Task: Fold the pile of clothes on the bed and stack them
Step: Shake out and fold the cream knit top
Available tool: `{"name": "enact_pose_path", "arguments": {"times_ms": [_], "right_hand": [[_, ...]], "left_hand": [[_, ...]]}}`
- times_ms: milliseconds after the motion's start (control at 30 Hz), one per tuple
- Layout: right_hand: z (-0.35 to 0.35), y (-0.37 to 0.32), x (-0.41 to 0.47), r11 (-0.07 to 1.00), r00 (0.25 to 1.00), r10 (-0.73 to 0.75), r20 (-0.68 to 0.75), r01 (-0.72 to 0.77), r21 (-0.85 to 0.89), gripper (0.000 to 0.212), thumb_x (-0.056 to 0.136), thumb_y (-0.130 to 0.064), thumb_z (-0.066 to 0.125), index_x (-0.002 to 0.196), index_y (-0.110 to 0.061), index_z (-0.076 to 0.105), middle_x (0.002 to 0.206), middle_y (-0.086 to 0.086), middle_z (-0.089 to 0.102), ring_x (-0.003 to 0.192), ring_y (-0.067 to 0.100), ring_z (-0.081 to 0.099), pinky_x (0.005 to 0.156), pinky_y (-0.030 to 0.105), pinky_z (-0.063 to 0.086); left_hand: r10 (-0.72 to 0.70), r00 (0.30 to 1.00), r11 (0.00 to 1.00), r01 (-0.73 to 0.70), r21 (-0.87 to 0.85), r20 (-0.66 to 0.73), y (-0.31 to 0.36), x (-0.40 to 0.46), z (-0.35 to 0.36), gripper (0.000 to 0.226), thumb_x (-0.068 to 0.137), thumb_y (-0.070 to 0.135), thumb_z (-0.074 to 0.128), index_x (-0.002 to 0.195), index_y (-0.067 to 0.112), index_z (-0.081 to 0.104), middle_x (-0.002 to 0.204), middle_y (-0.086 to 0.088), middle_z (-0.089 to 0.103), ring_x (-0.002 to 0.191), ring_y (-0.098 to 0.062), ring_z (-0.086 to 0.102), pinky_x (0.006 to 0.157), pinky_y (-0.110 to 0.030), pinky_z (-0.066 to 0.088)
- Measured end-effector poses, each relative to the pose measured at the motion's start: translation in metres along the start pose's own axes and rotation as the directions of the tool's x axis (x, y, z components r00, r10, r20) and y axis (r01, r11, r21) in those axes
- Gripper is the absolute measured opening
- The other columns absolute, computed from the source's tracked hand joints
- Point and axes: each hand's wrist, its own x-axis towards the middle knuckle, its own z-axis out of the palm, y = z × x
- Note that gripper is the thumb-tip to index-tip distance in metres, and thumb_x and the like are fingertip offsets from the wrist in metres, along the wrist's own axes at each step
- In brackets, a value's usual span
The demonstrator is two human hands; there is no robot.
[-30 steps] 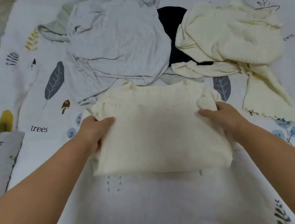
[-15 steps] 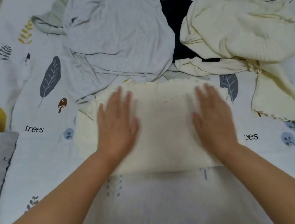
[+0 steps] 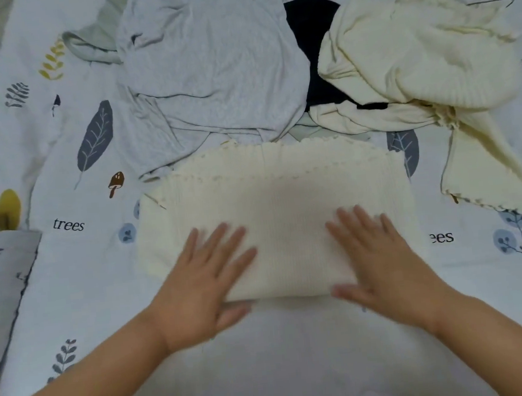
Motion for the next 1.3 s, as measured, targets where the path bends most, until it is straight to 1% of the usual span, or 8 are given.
{"name": "enact_pose_path", "arguments": {"times_ms": [100, 233, 367, 500, 667, 833, 1000, 1300], "right_hand": [[0.014, 0.0, -0.007, 0.982, 0.989, -0.018, 0.144, 0.044, -0.184, 0.099, 0.092, -0.036, 0.049, 0.125, -0.033, -0.045, 0.14, 0.0, -0.043, 0.135, 0.027, -0.034, 0.11, 0.042, -0.019], [0.002, -0.006, -0.002, 0.985, 0.987, 0.009, 0.159, 0.019, -0.174, 0.094, 0.094, -0.016, 0.05, 0.128, -0.036, -0.034, 0.155, 0.004, -0.024, 0.144, 0.028, -0.013, 0.116, 0.037, -0.004], [-0.021, -0.027, -0.022, 0.986, 0.995, 0.006, 0.104, 0.012, -0.168, 0.091, 0.086, 0.004, 0.049, 0.146, -0.026, -0.012, 0.158, 0.01, -0.004, 0.145, 0.033, 0.006, 0.116, 0.035, 0.011], [-0.012, -0.039, -0.073, 0.979, 0.994, -0.091, -0.053, 0.079, -0.187, 0.075, 0.052, 0.001, 0.072, 0.124, -0.017, 0.062, 0.119, 0.013, 0.065, 0.106, 0.033, 0.064, 0.098, 0.034, 0.042], [0.034, -0.042, -0.122, 0.968, 0.99, -0.131, 0.046, 0.138, -0.21, 0.044, 0.1, -0.031, 0.006, 0.128, -0.022, 0.039, 0.125, 0.002, 0.061, 0.141, 0.023, 0.003, 0.105, 0.03, 0.011], [0.034, -0.041, -0.12, 0.997, 0.996, 0.035, -0.083, -0.029, 0.071, 0.071, 0.094, -0.06, 0.014, 0.131, -0.012, 0.051, 0.132, 0.014, 0.053, 0.144, 0.016, 0.011, 0.104, 0.022, 0.018], [0.03, -0.039, -0.108, 0.511, 0.641, 0.767, 0.031, -0.638, 0.576, 0.077, 0.082, -0.023, 0.068, 0.145, -0.004, 0.027, 0.145, 0.023, 0.034, 0.134, 0.032, 0.029, 0.109, 0.042, 0.024], [0.0, -0.017, -0.105, -0.183, 0.51, 0.607, 0.609, -0.656, 0.733, 0.036, 0.078, -0.005, 0.071, 0.112, -0.002, 0.058, 0.091, 0.01, 0.073, 0.077, 0.028, 0.07, 0.062, 0.031, 0.05]], "left_hand": [[-0.03, 0.985, 1.0, 0.029, 0.009, 0.172, 0.007, -0.005, 0.003, 0.084, 0.069, 0.04, 0.078, 0.14, 0.017, 0.042, 0.145, -0.016, 0.038, 0.128, -0.044, 0.04, 0.1, -0.054, 0.034], [-0.095, 0.977, 0.992, 0.11, -0.067, 0.189, 0.003, -0.003, 0.007, 0.093, 0.089, -0.003, 0.048, 0.136, 0.038, -0.021, 0.154, -0.005, -0.017, 0.144, -0.035, -0.007, 0.115, -0.036, -0.003], [-0.101, 0.973, 0.988, 0.122, -0.093, 0.206, 0.012, -0.017, -0.013, 0.092, 0.09, -0.006, 0.043, 0.136, 0.04, -0.022, 0.157, -0.002, -0.013, 0.145, -0.028, -0.004, 0.115, -0.029, -0.001], [0.011, 0.98, 1.0, -0.008, -0.013, 0.196, 0.039, -0.052, -0.036, 0.095, 0.044, 0.001, 0.078, 0.132, 0.027, 0.053, 0.129, -0.012, 0.058, 0.109, -0.03, 0.062, 0.083, -0.03, 0.055], [0.016, 0.985, 0.999, -0.01, -0.035, 0.172, 0.077, -0.092, -0.007, 0.043, 0.102, 0.017, 0.006, 0.126, 0.023, 0.041, 0.102, -0.003, 0.072, 0.082, -0.025, 0.071, 0.057, -0.029, 0.058], [-0.123, 0.951, 0.983, 0.155, -0.093, 0.283, 0.106, -0.065, -0.003, 0.086, 0.04, 0.071, 0.075, 0.111, 0.024, 0.07, 0.115, -0.012, 0.067, 0.095, -0.032, 0.068, 0.064, -0.042, 0.057], [-0.187, 0.967, 0.948, 0.223, -0.226, 0.172, 0.136, -0.033, 0.013, 0.069, 0.074, 0.058, 0.044, 0.133, 0.023, 0.051, 0.138, -0.014, 0.048, 0.128, -0.039, 0.04, 0.106, -0.05, 0.022], [-0.206, 0.939, 0.917, 0.283, -0.281, 0.276, 0.137, -0.028, 0.03, 0.06, 0.09, 0.054, 0.029, 0.143, 0.026, 0.031, 0.15, -0.007, 0.031, 0.138, -0.035, 0.029, 0.108, -0.044, 0.012]]}}
